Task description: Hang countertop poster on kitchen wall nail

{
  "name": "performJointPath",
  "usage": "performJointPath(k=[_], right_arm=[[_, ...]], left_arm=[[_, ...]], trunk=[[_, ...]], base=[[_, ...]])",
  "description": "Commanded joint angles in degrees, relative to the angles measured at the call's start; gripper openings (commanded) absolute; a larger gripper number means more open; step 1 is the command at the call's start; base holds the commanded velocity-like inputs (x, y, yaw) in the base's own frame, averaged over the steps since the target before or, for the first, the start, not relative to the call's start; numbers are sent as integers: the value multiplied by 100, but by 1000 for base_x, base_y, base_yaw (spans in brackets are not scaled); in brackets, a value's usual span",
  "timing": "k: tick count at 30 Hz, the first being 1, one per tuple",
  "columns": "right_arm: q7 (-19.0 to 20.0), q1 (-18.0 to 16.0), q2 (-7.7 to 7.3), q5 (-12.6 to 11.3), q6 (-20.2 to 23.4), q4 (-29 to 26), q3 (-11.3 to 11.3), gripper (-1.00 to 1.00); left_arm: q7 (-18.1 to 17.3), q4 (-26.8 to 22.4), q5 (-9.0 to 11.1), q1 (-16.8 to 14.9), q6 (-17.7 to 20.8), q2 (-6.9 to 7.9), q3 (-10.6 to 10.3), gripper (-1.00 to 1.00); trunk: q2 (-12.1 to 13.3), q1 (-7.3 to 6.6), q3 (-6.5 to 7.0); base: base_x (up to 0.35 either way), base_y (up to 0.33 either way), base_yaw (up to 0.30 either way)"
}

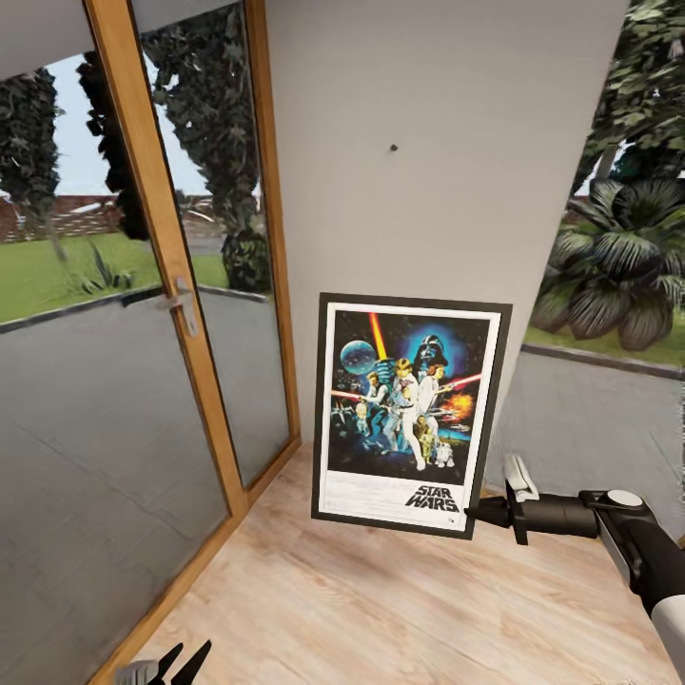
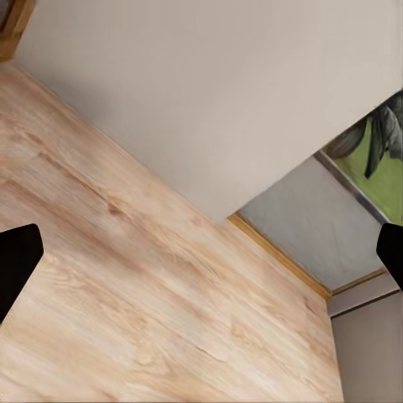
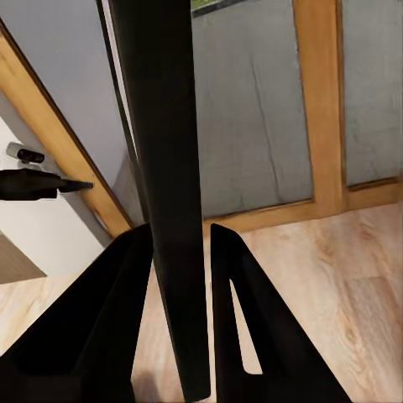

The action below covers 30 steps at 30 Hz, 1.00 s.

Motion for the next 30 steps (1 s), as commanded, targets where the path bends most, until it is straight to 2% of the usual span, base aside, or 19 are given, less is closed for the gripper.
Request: performJointPath(k=[1,5,13,17,30], right_arm=[[30,-7,1,-5,69,0,-3,-100],[30,-7,17,-5,69,0,-2,-100],[30,-7,27,-5,69,0,-2,-100],[30,-7,27,-5,69,0,-3,-100],[30,-7,27,-5,69,-1,-13,-100]], left_arm=[[-13,3,21,-4,-26,1,-19,100],[-13,3,21,-4,-28,1,-19,100],[-13,3,21,-4,-34,1,-19,100],[-13,3,21,-3,-35,7,-19,100],[-13,3,21,-3,-35,10,-19,100]], trunk=[[-13,5,-10],[-13,5,5],[-13,5,38],[-13,5,54],[-13,5,61]], base=[[132,278,-197],[98,252,-241],[11,35,-277],[1,194,-260],[14,281,-37]])
